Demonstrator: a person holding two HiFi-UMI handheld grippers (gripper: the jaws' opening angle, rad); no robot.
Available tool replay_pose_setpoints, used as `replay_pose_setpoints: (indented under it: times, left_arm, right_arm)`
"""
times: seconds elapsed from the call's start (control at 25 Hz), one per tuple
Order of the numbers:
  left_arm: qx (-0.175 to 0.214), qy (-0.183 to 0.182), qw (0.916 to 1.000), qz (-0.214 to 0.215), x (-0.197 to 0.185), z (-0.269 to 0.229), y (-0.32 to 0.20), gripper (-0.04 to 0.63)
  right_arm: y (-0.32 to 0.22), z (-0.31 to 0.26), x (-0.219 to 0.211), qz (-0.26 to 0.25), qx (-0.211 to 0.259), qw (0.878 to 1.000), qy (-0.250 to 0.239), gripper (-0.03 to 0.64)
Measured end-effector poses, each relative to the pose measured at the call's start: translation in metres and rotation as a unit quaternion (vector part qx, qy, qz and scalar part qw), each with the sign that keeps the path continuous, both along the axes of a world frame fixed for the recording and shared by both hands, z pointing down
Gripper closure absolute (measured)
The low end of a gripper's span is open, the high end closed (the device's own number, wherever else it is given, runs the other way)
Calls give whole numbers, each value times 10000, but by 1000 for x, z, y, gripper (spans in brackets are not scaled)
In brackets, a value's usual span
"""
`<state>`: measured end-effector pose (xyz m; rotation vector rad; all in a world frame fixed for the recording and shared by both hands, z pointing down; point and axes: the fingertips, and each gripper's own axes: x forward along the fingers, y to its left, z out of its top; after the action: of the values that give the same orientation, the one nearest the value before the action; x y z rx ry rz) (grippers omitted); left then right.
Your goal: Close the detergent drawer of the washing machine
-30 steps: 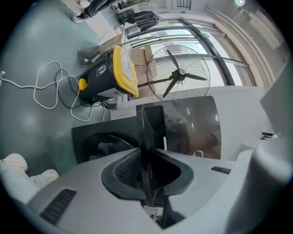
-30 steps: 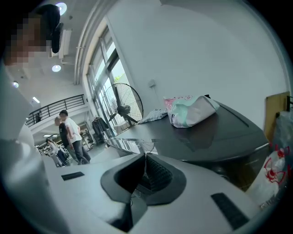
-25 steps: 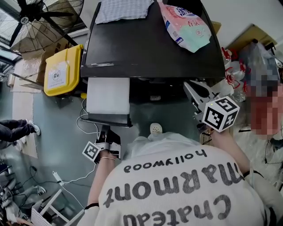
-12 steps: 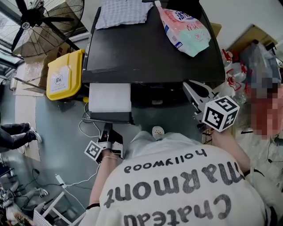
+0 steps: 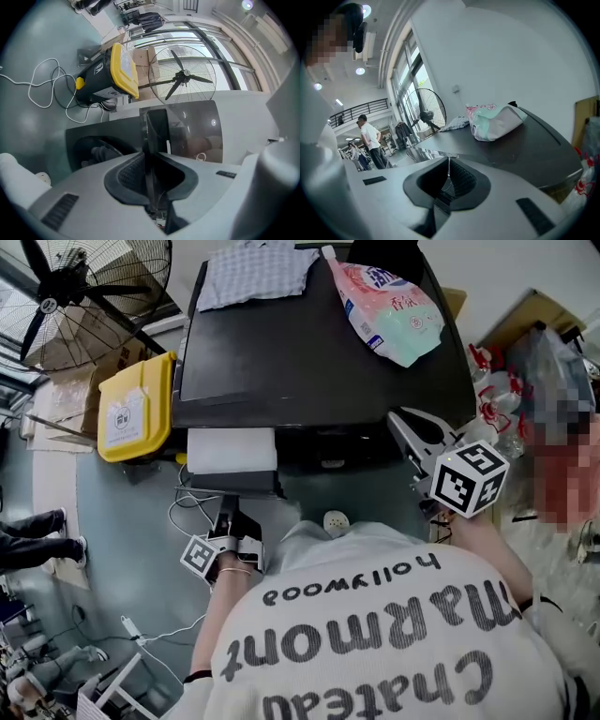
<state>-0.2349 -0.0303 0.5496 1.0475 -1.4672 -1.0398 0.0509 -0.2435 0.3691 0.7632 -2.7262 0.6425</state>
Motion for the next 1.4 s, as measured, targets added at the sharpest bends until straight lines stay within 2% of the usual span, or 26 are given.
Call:
replay_pose_setpoints:
  times: [1.16,1.4]
  left_arm:
    - [238,67,9994,-259,-15,-3,-51,532]
    - [256,93,9994,-206,-15,-3,-54,532]
  right_arm:
    - [-25,0,35,480,58,9988,-62,583]
    - [-27,-2,40,568,51,9984,-70,583]
